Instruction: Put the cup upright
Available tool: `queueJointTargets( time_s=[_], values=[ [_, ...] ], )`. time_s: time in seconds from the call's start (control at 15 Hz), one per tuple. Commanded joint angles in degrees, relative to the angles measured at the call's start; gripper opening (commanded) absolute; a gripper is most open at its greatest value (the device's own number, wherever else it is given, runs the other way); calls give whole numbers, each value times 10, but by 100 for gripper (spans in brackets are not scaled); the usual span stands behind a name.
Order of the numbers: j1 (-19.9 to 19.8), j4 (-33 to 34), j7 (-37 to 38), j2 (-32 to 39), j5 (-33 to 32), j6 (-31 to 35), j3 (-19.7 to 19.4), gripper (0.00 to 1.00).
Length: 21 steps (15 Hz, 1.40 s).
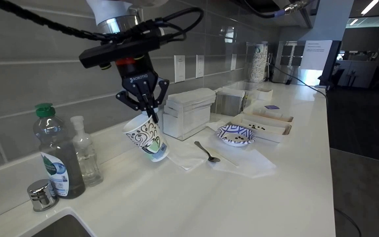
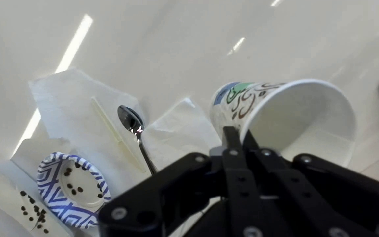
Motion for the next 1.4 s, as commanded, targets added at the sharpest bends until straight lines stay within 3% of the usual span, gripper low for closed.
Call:
queueJointTargets(
  time_s=[0.0, 0.33, 0.53, 0.87, 1.0, 1.07, 1.13, 1.33],
  values=[
    [-6, -138, 24, -71, 13, 120, 6, 1],
    [-21, -270, -14, -145, 19, 263, 15, 1],
    [-61, -343, -48, -195, 52, 311, 42, 1],
    [-118, -426, -96, -251, 131, 324, 56, 1],
    [-139, -456, -150, -265, 162, 343, 60, 1],
    [-146, -460, -167, -265, 176, 336, 60, 1],
    [-132, -416, -129, -241, 140, 315, 56, 4],
    [-144, -436, -155, -250, 157, 319, 55, 4]
  ],
)
